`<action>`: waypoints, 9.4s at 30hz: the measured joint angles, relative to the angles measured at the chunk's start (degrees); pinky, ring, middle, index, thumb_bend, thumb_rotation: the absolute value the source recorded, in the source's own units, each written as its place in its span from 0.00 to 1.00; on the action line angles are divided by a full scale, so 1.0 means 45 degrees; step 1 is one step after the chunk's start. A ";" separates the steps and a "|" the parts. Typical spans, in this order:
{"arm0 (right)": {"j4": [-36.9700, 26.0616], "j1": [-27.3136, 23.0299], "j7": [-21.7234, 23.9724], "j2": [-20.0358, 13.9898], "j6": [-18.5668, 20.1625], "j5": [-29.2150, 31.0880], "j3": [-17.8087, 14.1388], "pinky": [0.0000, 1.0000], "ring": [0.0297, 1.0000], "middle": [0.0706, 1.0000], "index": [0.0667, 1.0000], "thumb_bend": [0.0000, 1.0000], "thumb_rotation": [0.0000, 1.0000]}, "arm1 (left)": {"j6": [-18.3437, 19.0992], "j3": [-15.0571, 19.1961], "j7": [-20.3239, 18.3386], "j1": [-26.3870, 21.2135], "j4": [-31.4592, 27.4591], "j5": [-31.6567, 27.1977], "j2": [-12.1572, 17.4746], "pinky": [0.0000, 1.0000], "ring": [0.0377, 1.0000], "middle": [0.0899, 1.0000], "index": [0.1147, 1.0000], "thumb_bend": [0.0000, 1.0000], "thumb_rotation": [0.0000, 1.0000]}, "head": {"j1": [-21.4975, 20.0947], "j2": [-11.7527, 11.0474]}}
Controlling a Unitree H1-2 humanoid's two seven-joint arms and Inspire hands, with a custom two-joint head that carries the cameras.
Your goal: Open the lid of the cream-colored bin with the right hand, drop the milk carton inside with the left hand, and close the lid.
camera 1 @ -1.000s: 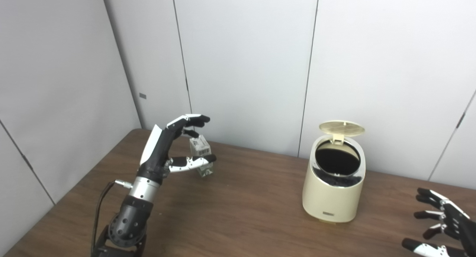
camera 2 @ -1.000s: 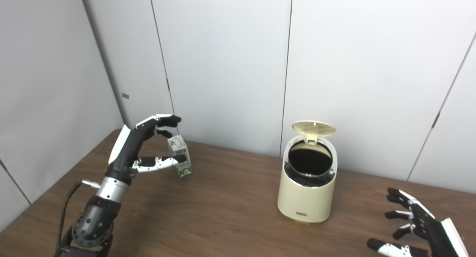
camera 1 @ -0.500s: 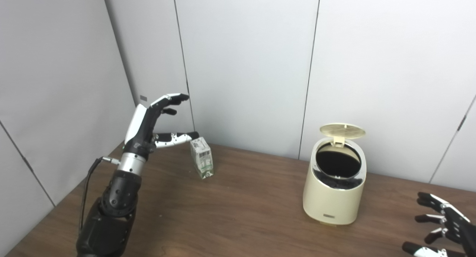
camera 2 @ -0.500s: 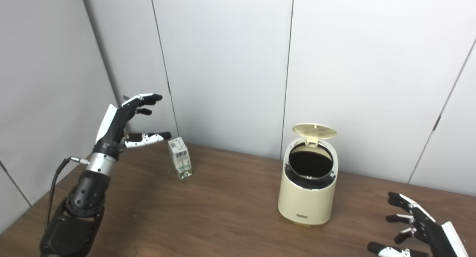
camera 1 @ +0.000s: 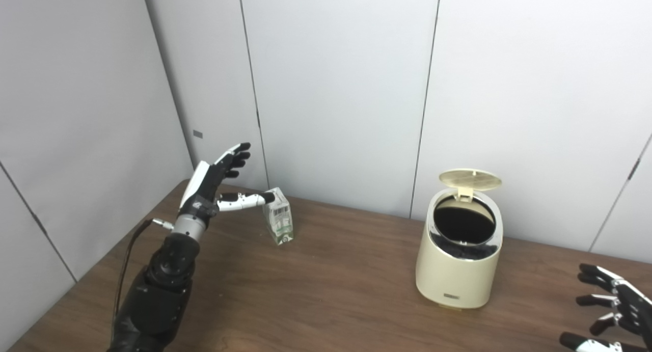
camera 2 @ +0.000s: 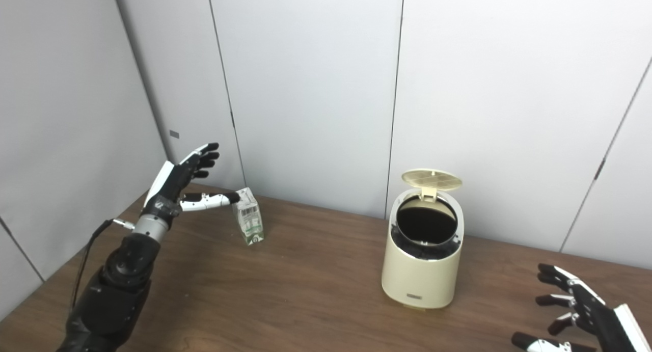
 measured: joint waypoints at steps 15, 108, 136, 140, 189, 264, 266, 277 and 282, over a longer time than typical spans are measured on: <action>0.0028 0.0010 0.0001 -0.0154 -0.0008 0.0169 -0.0092 0.35 0.62 0.77 0.76 1.00 0.48 | -0.0806 -0.0531 0.0036 -0.0130 0.1983 -0.0109 -0.0122 0.83 0.87 0.87 0.92 0.98 0.31 | -0.0020 0.0058; -0.1576 0.0835 -0.0171 0.0315 0.1293 -0.0953 -0.0088 0.65 0.82 0.89 0.88 0.80 0.11 | 0.1817 -0.1683 0.3647 -0.0004 -0.4060 0.1400 -0.3941 0.30 0.36 0.41 0.42 0.53 0.00 | -0.2597 0.0410; -0.0771 0.0583 -0.0596 0.0640 0.0884 -0.1542 0.0561 0.72 0.81 0.88 0.87 0.81 0.06 | 0.2501 -0.2953 0.2458 -0.0397 -0.5640 0.1935 -0.6274 0.29 0.35 0.41 0.42 0.53 0.00 | -0.4590 0.0547; -0.0771 0.0583 -0.0607 0.0655 0.0881 -0.1564 0.0595 0.74 0.82 0.89 0.88 0.80 0.08 | 0.2500 -0.3171 0.2502 -0.0413 -0.5642 0.2086 -0.6645 0.27 0.34 0.40 0.43 0.53 0.00 | -0.4667 0.0586; -0.1356 0.0881 -0.1108 0.1517 0.0907 -0.2103 0.0867 0.71 0.81 0.88 0.88 0.80 0.21 | -0.3688 -0.3575 0.5561 -0.2265 0.1282 0.2834 -0.7544 0.27 0.33 0.38 0.44 0.52 0.00 | -0.5781 0.0957; -0.1364 0.0963 -0.1422 0.1432 0.1043 -0.2078 0.0694 0.70 0.80 0.88 0.88 0.79 0.12 | -0.4386 -0.5416 0.7540 -0.2706 0.3321 0.3338 -0.6830 0.39 0.49 0.55 0.60 0.85 0.14 | -0.5508 0.1562; -0.1410 0.0965 -0.1418 0.1432 0.1052 -0.2084 0.0721 0.70 0.80 0.88 0.88 0.79 0.12 | -0.4381 -0.5357 0.7466 -0.2659 0.3261 0.3338 -0.6834 0.40 0.49 0.55 0.60 0.85 0.14 | -0.5508 0.1582; -0.1511 0.0962 -0.1310 0.1431 0.1086 -0.2081 0.0783 0.69 0.80 0.88 0.88 0.78 0.10 | -0.4286 -0.4910 0.6295 -0.1858 0.1789 0.2679 -0.6819 0.32 0.44 0.52 0.56 0.74 0.08 | -0.5391 0.1523; -0.1490 0.0956 -0.1311 0.1410 0.1080 -0.2081 0.0777 0.70 0.80 0.88 0.88 0.78 0.08 | -0.3280 -0.4651 0.3405 -0.1287 -0.0146 0.0460 -0.6303 0.50 0.60 0.64 0.66 0.72 0.10 | -0.5371 0.1504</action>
